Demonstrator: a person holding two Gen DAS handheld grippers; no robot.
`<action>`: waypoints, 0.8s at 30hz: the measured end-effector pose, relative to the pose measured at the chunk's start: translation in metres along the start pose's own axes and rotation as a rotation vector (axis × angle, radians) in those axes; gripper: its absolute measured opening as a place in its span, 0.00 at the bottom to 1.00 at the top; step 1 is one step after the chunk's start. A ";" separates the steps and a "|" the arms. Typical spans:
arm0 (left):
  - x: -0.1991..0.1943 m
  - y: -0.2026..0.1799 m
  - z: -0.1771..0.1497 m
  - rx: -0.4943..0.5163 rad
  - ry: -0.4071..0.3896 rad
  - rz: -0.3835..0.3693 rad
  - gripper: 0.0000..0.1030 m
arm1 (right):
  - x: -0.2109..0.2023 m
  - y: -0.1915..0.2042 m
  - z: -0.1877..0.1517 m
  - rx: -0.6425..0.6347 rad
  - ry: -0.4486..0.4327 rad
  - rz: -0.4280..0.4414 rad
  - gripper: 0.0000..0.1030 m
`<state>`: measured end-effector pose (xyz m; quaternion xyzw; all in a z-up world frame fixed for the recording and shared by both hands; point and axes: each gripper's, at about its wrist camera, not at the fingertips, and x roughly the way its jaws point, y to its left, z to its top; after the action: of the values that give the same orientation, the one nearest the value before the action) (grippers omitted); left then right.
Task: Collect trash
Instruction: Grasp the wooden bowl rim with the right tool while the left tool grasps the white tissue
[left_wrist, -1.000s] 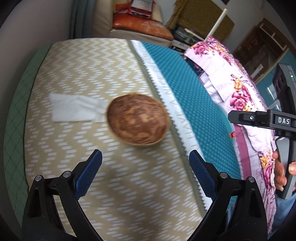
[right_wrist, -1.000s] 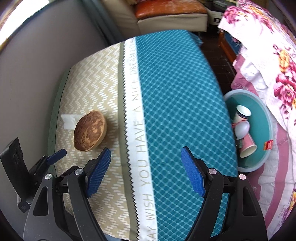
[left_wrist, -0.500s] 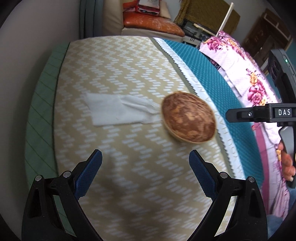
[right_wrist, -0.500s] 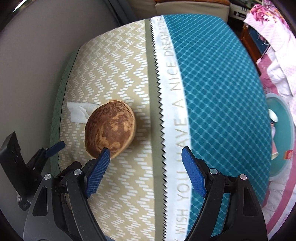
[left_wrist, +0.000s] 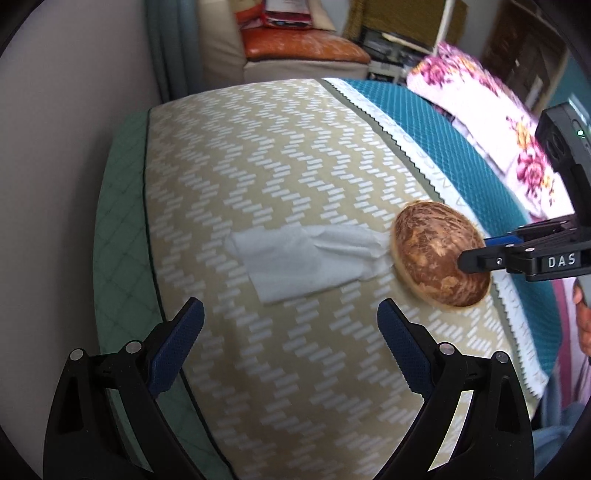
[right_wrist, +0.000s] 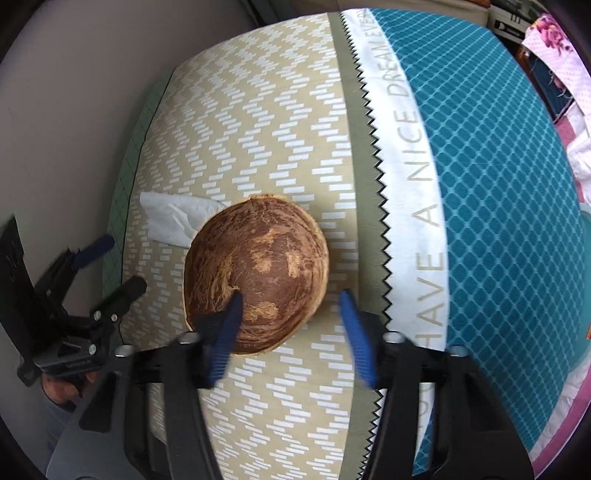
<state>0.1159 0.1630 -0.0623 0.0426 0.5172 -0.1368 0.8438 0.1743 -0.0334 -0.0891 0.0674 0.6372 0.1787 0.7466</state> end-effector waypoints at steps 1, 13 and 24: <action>0.004 -0.001 0.005 0.032 0.009 0.004 0.92 | 0.001 0.002 0.000 -0.005 -0.004 0.003 0.18; 0.058 -0.028 0.040 0.345 0.115 0.040 0.94 | -0.028 -0.021 -0.010 0.037 -0.122 -0.035 0.05; 0.054 -0.045 0.036 0.285 0.121 -0.028 0.36 | -0.062 -0.072 -0.012 0.087 -0.144 -0.005 0.05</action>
<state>0.1580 0.1023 -0.0900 0.1630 0.5429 -0.2180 0.7945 0.1684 -0.1240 -0.0571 0.1109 0.5891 0.1439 0.7874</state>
